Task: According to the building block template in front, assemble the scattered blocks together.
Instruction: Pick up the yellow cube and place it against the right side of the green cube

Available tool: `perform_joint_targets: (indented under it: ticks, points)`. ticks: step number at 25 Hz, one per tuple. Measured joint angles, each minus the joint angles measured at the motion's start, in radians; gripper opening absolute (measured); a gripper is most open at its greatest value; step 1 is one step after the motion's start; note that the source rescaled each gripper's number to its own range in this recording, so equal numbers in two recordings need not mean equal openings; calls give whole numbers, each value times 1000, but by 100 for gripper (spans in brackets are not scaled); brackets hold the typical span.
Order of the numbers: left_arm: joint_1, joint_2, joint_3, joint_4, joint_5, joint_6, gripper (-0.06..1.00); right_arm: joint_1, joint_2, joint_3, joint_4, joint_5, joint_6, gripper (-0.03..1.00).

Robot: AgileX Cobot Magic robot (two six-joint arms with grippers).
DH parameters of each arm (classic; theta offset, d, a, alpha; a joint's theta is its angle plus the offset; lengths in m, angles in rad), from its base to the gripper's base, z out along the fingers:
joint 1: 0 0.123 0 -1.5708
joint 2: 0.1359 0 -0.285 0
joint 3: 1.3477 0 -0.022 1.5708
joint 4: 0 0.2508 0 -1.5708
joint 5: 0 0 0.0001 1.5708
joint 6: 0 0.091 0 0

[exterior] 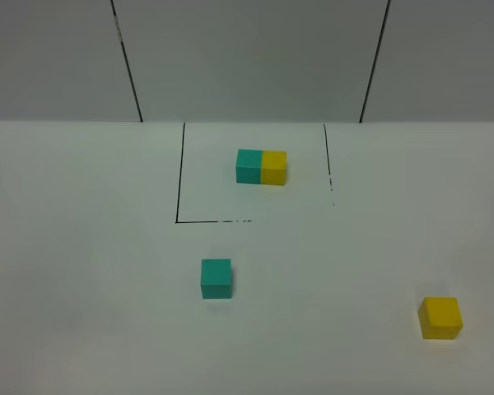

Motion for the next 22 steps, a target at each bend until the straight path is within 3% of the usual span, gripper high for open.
perform_joint_targets:
  ticks: [14, 22]
  points:
    - [0, 0, 0, 0, 0, 0, 99, 0, 527, -68, -19, -158, -57, 100]
    - [0, 0, 0, 0, 0, 0, 99, 0, 783, -117, -30, -173, -45, 100]
